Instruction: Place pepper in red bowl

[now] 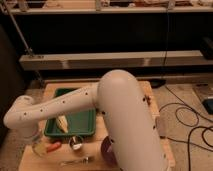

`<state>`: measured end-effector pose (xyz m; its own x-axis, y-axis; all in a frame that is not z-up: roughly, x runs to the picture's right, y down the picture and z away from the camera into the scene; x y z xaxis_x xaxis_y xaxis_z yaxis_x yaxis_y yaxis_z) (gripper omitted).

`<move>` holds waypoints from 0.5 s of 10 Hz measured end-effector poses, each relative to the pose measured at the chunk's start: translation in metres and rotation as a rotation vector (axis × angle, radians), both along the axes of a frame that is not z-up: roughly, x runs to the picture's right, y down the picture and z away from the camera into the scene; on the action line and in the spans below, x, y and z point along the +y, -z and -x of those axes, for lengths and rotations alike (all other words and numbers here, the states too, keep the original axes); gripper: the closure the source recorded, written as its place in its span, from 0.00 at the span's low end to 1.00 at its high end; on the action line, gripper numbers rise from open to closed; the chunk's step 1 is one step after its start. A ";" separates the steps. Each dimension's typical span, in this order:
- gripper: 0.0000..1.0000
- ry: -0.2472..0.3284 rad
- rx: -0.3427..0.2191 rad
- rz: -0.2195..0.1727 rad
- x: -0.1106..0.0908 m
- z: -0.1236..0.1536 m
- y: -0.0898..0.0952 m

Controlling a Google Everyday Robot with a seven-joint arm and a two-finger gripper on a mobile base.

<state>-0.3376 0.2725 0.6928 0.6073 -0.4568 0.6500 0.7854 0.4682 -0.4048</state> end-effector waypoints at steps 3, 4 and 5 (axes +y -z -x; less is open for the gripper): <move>0.35 0.014 0.030 -0.027 0.006 -0.016 -0.008; 0.35 0.022 0.029 -0.040 0.010 -0.012 -0.012; 0.35 0.029 0.019 -0.048 0.018 -0.005 -0.018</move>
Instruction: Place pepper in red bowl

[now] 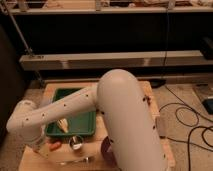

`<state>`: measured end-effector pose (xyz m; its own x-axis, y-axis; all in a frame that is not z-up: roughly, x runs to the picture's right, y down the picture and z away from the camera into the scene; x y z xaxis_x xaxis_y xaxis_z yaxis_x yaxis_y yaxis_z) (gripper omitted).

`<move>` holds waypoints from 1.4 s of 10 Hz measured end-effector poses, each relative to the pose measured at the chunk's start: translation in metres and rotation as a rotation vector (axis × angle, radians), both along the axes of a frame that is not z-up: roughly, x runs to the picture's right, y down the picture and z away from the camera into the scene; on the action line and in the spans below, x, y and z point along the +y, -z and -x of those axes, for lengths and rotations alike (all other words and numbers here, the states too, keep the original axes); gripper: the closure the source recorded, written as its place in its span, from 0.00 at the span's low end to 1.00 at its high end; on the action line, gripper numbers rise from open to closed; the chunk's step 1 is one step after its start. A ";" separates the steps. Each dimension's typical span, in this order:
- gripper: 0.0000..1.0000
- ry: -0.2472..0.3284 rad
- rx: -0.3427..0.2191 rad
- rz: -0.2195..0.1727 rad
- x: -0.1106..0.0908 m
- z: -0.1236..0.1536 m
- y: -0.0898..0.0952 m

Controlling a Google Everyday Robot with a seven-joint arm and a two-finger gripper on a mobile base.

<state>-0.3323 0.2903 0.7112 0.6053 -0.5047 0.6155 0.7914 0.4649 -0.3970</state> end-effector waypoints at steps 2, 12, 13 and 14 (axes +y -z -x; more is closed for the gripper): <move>0.35 0.010 -0.009 -0.011 0.005 0.005 -0.006; 0.35 0.000 -0.004 -0.019 0.012 0.005 -0.028; 0.36 -0.003 -0.002 -0.013 0.012 0.003 -0.031; 0.41 -0.001 -0.003 -0.010 0.013 0.004 -0.032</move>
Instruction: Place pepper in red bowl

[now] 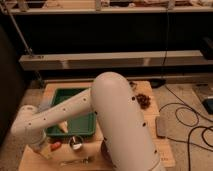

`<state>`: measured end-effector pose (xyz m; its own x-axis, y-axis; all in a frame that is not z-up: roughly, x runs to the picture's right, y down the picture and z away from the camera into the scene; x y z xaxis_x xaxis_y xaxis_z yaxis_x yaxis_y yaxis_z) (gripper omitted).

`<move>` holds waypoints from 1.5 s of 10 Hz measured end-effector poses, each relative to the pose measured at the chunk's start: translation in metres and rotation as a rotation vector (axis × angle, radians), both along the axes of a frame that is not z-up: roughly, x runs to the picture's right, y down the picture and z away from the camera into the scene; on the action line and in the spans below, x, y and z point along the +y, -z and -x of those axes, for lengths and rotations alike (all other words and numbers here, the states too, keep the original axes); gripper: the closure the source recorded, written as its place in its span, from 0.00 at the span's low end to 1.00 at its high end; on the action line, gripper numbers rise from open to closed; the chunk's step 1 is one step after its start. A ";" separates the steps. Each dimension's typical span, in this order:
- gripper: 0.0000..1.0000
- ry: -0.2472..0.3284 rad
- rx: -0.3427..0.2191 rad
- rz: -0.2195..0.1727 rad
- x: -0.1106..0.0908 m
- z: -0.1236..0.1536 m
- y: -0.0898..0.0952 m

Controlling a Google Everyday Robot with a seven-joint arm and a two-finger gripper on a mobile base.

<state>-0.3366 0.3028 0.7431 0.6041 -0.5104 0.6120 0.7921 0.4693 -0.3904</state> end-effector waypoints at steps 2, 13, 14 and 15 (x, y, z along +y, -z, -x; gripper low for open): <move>0.57 0.011 -0.001 0.005 0.003 0.003 -0.001; 1.00 0.072 -0.181 0.034 -0.010 0.049 0.058; 1.00 0.084 -0.220 0.031 -0.017 0.058 0.076; 1.00 0.099 -0.284 0.025 -0.028 0.072 0.103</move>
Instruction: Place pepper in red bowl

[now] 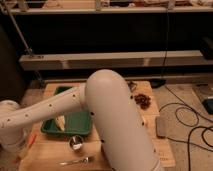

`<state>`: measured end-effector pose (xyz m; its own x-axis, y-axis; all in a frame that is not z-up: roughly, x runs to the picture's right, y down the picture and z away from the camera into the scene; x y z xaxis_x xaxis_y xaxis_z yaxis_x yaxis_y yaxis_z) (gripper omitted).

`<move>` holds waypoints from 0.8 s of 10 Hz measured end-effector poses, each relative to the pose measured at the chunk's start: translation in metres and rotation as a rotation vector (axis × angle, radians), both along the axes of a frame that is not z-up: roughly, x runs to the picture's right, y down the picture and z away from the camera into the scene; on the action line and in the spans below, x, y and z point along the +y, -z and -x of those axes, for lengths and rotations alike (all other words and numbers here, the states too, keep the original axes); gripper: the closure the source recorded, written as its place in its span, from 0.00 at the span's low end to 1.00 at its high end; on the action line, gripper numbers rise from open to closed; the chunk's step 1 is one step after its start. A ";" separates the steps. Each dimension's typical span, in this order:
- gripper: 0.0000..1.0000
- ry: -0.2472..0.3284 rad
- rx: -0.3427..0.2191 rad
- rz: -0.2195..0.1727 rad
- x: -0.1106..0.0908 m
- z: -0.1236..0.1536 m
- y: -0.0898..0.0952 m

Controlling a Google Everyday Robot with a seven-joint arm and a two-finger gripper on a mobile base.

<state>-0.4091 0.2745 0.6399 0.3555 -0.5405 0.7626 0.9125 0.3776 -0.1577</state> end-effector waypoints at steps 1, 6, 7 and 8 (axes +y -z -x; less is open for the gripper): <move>1.00 0.010 -0.057 -0.007 -0.014 0.008 0.025; 1.00 -0.047 -0.174 -0.074 -0.094 -0.023 0.106; 1.00 -0.072 -0.167 -0.081 -0.109 -0.043 0.112; 1.00 -0.098 -0.149 -0.086 -0.120 -0.066 0.114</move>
<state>-0.3428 0.1544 0.5256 0.2967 -0.5741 0.7631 0.8814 0.4722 0.0126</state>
